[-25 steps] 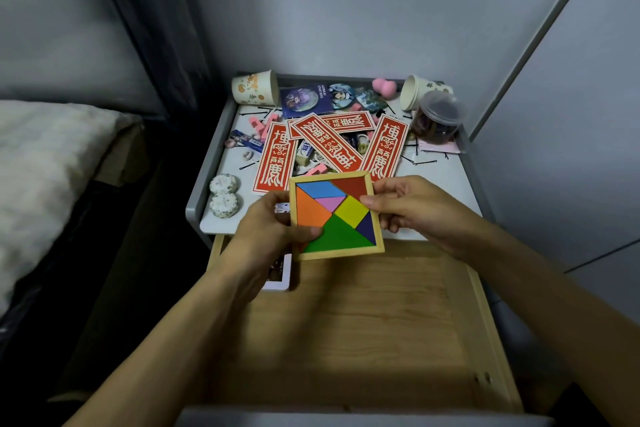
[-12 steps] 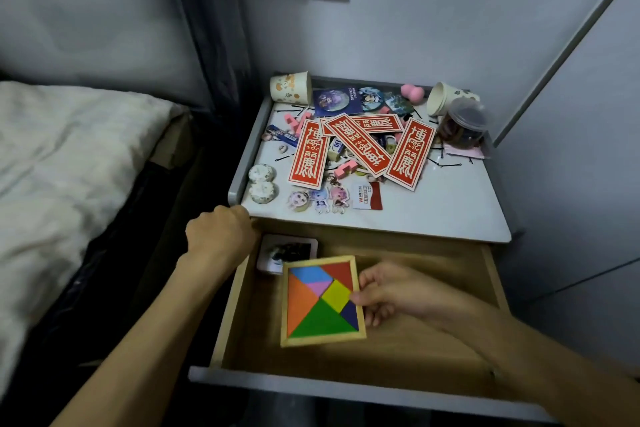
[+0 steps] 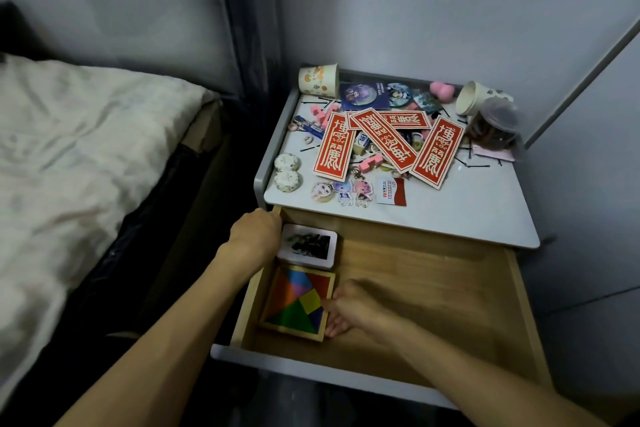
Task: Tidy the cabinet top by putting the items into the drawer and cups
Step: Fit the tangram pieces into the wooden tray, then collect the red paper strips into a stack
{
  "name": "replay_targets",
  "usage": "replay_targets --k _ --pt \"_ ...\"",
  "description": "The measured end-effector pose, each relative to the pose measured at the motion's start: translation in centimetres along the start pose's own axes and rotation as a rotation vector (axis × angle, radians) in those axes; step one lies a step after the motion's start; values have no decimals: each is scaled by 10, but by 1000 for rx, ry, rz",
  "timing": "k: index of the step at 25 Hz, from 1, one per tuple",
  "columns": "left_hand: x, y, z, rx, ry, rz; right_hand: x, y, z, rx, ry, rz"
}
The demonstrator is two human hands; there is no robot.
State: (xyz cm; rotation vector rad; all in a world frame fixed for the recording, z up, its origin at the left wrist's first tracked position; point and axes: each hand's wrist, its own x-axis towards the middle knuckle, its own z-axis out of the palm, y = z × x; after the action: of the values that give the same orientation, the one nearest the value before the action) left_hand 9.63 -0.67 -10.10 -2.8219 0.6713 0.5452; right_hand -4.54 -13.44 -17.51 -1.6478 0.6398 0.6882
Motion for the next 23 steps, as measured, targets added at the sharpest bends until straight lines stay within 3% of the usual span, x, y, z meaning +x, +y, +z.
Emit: replay_targets --k 12,20,23 --pt "-3 2 -4 41 16 44 29 -7 2 -399 103 80" --pt "-9 5 -8 30 -33 4 25 -11 0 -432 77 66" --pt "-17 7 -17 86 43 -41 8 -24 -15 -442 134 -27"
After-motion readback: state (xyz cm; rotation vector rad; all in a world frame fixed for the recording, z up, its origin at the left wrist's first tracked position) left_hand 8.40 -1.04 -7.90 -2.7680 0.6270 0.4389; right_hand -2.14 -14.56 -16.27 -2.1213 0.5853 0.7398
